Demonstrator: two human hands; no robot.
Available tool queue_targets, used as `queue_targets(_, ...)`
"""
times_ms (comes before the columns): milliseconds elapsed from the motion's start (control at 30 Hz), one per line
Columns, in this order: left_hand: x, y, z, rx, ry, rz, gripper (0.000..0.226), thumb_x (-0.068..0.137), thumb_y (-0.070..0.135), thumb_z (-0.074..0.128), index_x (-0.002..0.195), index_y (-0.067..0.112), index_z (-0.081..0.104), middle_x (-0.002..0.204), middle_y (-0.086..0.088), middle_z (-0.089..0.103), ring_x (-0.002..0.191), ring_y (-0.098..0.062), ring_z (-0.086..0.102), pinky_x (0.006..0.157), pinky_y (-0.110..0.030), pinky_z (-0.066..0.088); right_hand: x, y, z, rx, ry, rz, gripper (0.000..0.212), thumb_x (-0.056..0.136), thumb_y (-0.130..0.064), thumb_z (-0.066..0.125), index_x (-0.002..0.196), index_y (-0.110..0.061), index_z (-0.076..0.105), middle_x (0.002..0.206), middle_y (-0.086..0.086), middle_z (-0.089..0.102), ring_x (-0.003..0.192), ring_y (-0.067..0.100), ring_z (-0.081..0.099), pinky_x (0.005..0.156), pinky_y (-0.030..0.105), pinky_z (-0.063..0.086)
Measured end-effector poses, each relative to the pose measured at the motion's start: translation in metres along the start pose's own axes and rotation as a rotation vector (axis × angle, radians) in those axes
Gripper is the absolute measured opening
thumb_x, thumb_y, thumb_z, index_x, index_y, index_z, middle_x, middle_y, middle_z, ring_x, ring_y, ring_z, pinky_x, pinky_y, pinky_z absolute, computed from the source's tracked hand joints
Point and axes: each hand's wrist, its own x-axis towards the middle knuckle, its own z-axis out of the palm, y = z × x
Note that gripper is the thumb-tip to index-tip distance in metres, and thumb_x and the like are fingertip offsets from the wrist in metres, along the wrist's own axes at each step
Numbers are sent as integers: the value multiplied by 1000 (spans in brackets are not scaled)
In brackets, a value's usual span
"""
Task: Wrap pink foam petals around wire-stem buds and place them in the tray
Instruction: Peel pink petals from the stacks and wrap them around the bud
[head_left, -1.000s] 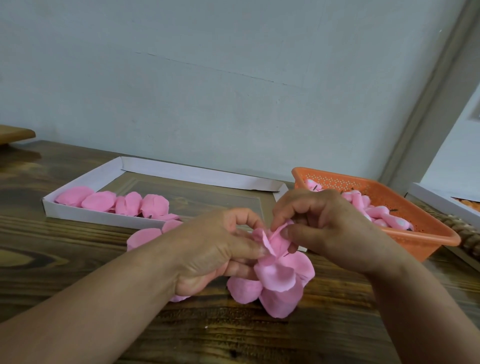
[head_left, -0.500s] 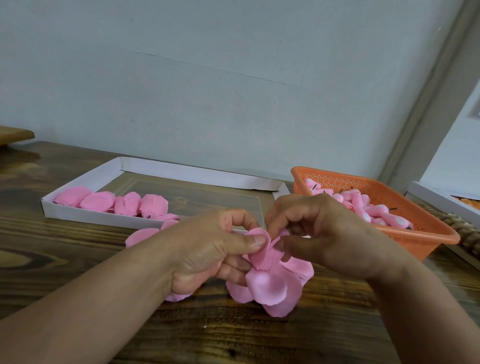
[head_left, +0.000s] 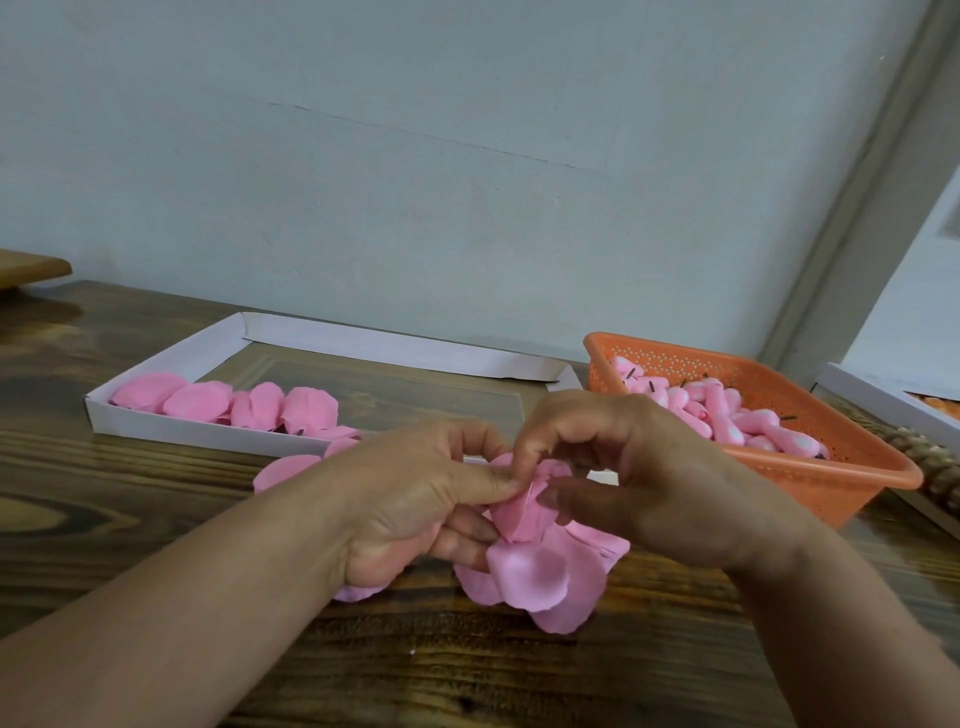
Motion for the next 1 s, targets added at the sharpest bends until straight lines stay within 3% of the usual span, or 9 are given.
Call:
queue_targets(133, -1, 1, 3, 0, 28, -24, 55, 56, 25, 74, 106, 9, 59, 80, -13, 71, 64, -24, 69, 58, -31, 58, 1, 0, -1, -43, -15, -17, 26, 77, 7, 62, 86, -15, 71, 85, 8, 60, 74, 21, 55, 67, 41, 46)
queue_targets(267, -2, 2, 5, -8, 75, -27, 35, 74, 26, 69, 103, 10, 58, 83, -14, 72, 69, -25, 69, 60, -32, 59, 1, 4, -2, 9, 39, 32, 22, 75, -3, 62, 80, -23, 68, 81, -3, 59, 73, 30, 56, 66, 47, 51)
queue_targets(333, -1, 4, 6, -37, 112, -16, 18, 91, 18, 59, 107, 9, 56, 90, -19, 72, 72, -27, 69, 58, -31, 59, 1, 9, -2, 62, 102, 79, 14, 72, -7, 62, 77, -20, 67, 79, 7, 60, 71, 40, 57, 65, 49, 55)
queue_targets(400, -1, 4, 6, -59, 139, 2, 16, 95, 11, 53, 111, 10, 54, 95, -23, 71, 74, -28, 68, 59, -31, 59, 2, 12, -4, 112, 152, 115, 10, 70, -8, 62, 77, -15, 66, 77, 31, 54, 69, 47, 57, 66, 50, 57)
queue_targets(467, 0, 4, 7, -73, 147, 21, 17, 95, 5, 53, 109, 14, 53, 86, -20, 72, 71, -27, 69, 58, -30, 58, 2, 15, -4, 141, 174, 129, 10, 72, -6, 63, 78, -14, 66, 75, 39, 51, 67, 45, 60, 68, 50, 57)
queue_targets(633, 0, 3, 9, -84, 139, 66, 15, 91, 2, 57, 103, 12, 60, 89, -15, 73, 69, -21, 70, 56, -25, 56, 1, 16, -6, 161, 185, 143, 20, 78, 11, 63, 80, -9, 66, 75, 35, 57, 68, 35, 67, 70, 58, 54)
queue_targets(833, 1, 2, 8, -73, 89, 104, 32, 80, 12, 62, 112, 11, 67, 95, -9, 75, 81, -17, 73, 60, -22, 55, 2, 15, -5, 207, 196, 80, 23, 79, 16, 62, 80, -7, 65, 77, 11, 60, 65, 20, 64, 64, 28, 53)
queue_targets(1000, 1, 2, 4, -121, 46, 95, 40, 71, 16, 64, 109, 9, 70, 100, -10, 74, 85, -17, 72, 64, -22, 56, 4, 13, -2, 205, 248, 57, 19, 77, 9, 64, 79, -10, 68, 99, 3, 61, 71, 49, 52, 62, 26, 53)
